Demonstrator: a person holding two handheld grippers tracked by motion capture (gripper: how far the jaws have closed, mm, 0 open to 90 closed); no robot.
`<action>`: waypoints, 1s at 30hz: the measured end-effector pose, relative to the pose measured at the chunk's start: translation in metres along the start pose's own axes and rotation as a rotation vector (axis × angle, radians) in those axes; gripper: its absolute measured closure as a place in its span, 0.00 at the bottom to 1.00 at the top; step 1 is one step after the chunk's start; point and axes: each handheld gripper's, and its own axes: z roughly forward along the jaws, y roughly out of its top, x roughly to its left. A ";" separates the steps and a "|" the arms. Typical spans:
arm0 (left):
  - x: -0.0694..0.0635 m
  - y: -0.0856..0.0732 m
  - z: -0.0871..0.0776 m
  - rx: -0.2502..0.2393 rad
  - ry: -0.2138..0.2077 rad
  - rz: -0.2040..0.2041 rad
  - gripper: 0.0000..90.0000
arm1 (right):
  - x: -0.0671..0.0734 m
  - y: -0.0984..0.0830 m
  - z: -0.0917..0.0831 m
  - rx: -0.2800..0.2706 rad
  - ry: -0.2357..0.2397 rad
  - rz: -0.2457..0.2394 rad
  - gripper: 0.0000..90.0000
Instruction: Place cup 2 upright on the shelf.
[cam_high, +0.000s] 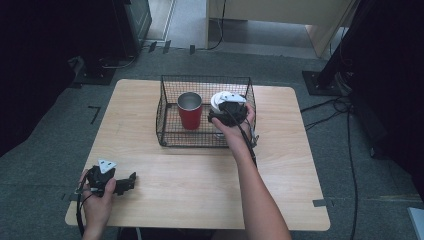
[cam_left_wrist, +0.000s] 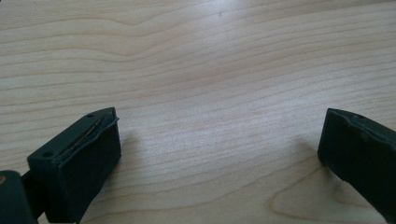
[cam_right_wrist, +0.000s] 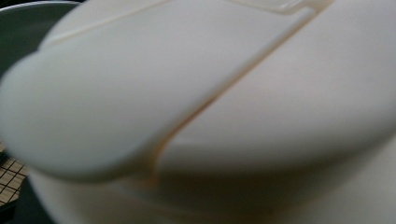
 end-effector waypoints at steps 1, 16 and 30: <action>0.000 0.000 0.000 0.000 0.000 0.000 0.00 | 0.000 0.000 0.000 0.002 -0.001 0.000 0.18; 0.000 0.000 0.000 0.000 0.000 0.000 0.00 | -0.003 -0.004 -0.008 0.009 -0.018 -0.006 0.10; 0.000 0.000 0.000 0.000 0.000 0.000 0.00 | 0.003 -0.013 -0.016 0.015 -0.009 -0.017 0.03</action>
